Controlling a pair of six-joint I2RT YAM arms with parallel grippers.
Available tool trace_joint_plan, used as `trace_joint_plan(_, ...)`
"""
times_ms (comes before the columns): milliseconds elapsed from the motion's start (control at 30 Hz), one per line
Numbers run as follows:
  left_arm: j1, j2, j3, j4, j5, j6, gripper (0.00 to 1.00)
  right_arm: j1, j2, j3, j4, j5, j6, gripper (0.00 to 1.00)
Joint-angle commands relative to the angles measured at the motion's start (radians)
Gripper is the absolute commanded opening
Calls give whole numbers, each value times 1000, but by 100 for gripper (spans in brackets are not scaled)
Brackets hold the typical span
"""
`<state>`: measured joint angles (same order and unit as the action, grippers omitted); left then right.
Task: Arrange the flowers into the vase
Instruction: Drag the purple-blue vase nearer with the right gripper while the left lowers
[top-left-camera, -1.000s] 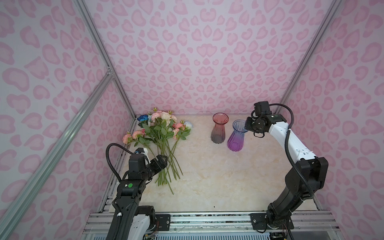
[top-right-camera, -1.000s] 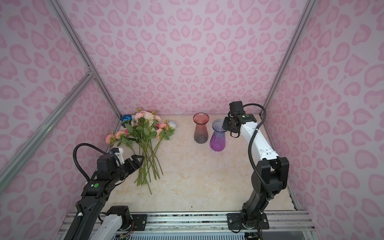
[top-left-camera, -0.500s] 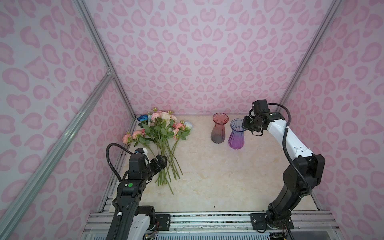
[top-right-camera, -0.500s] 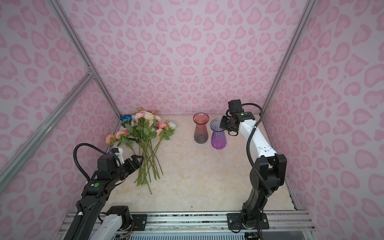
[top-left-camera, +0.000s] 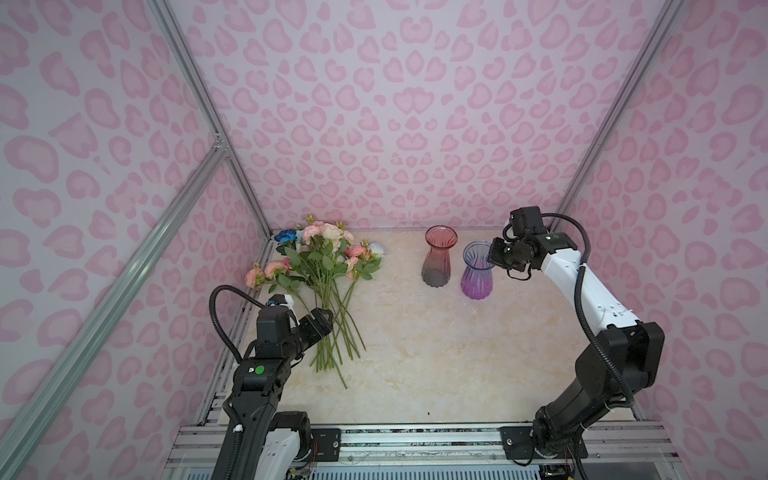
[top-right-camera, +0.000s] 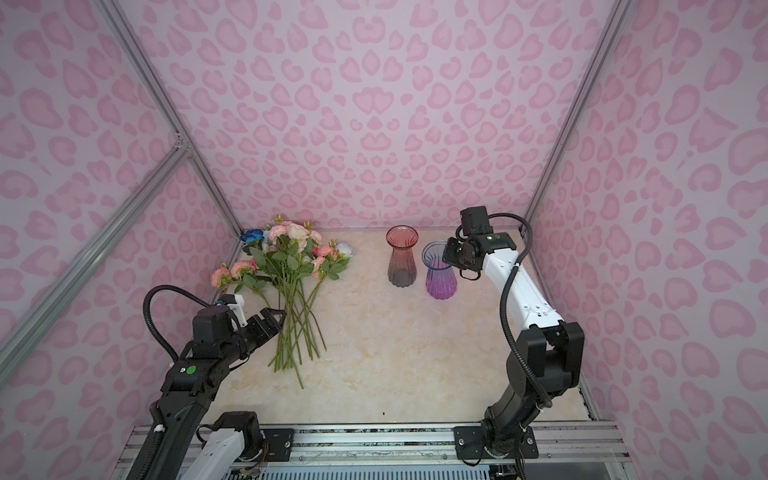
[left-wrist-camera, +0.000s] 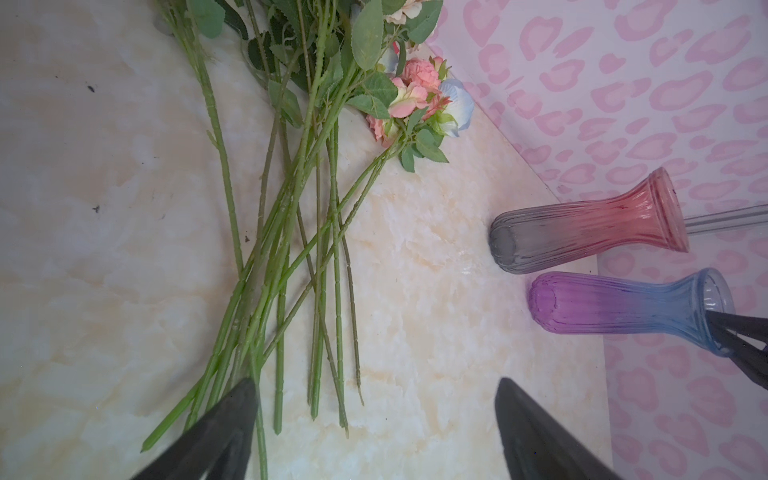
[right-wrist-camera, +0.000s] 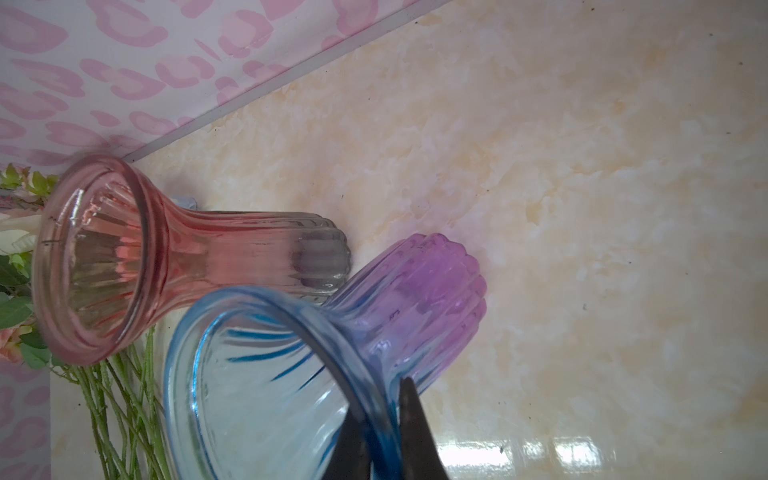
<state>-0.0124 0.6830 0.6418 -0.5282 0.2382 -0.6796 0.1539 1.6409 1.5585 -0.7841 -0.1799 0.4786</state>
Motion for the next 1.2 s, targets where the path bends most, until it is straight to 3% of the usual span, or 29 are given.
trace_joint_plan(0, 0, -3, 20, 0, 7, -9, 89, -4, -46, -34, 35, -37, 19, 0)
trace_joint_plan(267, -1, 26, 60, -13, 29, 12, 86, 24, -179, -177, 62, -154, 58, 0)
trace_joint_plan(633, -16, 119, 127, -20, 68, 24, 78, 236, -284, -244, -52, -155, 60, 0)
trace_joint_plan(767, -57, 162, 146, -11, 56, 23, 76, 290, -310, -325, 38, -216, 136, 0)
trace_joint_plan(1033, -181, 299, 220, -24, -27, 49, 72, 351, -284, -320, 55, -213, 141, 0)
trace_joint_plan(1167, -203, 347, 261, -39, -50, 61, 72, 359, -284, -307, 56, -211, 126, 13)
